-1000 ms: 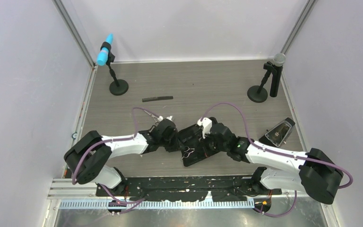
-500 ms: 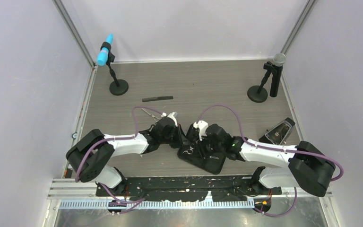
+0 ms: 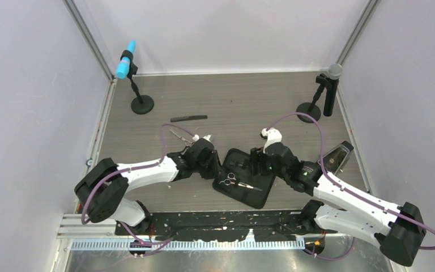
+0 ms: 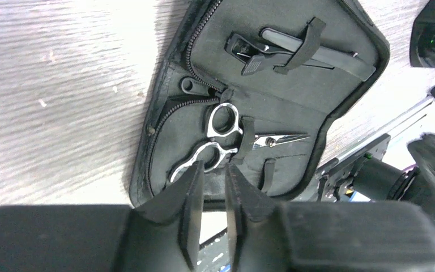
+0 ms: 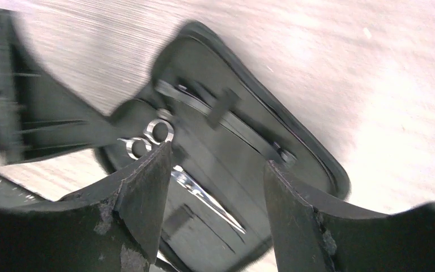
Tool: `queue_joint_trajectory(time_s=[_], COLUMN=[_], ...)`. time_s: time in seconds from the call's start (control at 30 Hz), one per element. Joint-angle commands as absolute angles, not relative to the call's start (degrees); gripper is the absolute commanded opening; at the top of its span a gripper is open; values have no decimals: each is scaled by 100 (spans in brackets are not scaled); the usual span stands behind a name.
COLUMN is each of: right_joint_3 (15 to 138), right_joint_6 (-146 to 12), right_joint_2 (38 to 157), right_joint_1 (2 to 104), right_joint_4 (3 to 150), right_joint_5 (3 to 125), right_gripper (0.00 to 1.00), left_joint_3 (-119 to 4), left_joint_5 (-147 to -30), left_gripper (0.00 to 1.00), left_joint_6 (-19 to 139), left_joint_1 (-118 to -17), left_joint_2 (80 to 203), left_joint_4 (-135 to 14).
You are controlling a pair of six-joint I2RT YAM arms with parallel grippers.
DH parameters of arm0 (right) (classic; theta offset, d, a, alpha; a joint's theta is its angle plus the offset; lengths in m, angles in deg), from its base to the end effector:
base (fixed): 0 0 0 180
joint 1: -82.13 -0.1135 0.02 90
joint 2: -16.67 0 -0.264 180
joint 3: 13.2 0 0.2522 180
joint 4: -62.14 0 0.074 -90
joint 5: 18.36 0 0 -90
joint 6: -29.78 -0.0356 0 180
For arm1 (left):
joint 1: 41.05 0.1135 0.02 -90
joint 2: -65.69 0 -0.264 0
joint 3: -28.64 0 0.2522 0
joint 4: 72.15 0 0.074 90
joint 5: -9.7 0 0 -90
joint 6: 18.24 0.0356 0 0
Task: Sort the hair-cutting tools
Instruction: Place the scissors in the hairdressing tool bag.
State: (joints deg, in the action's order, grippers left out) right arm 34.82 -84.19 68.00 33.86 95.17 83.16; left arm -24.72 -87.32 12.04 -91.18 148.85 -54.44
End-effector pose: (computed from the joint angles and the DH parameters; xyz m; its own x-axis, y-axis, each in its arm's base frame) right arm 0.1348 0.1404 0.2405 -0.6140 -0.0904 -0.7841 -0.4101 0.8853 0.2191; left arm 0.1770 -0.2187 0.1697 -0.9419 -0.2094 -0.2628 0.0026 0.7776 -0.6288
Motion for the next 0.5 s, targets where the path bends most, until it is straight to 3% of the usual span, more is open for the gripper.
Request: queue_joint_trajectory(time_s=[0.0, 0.13, 0.47], right_joint_3=[3247, 2826, 2480], right_joint_6=[-9563, -10171, -10011], right_joint_2=[6539, 6232, 6699], right_joint_1=[3536, 3618, 3963], right_joint_4=[10896, 11057, 10219], right_joint_5=[9099, 9098, 8837], right_gripper=[68, 68, 68], left_joint_3=[-2876, -3038, -3241], left_joint_5=[-8255, -8074, -8139], left_gripper=[29, 40, 53], left_joint_6=[1604, 1902, 2363], left_joint_1=[-9108, -9106, -8119], left_joint_2=[14334, 14296, 14340], left_joint_4=[-4598, -4065, -3581])
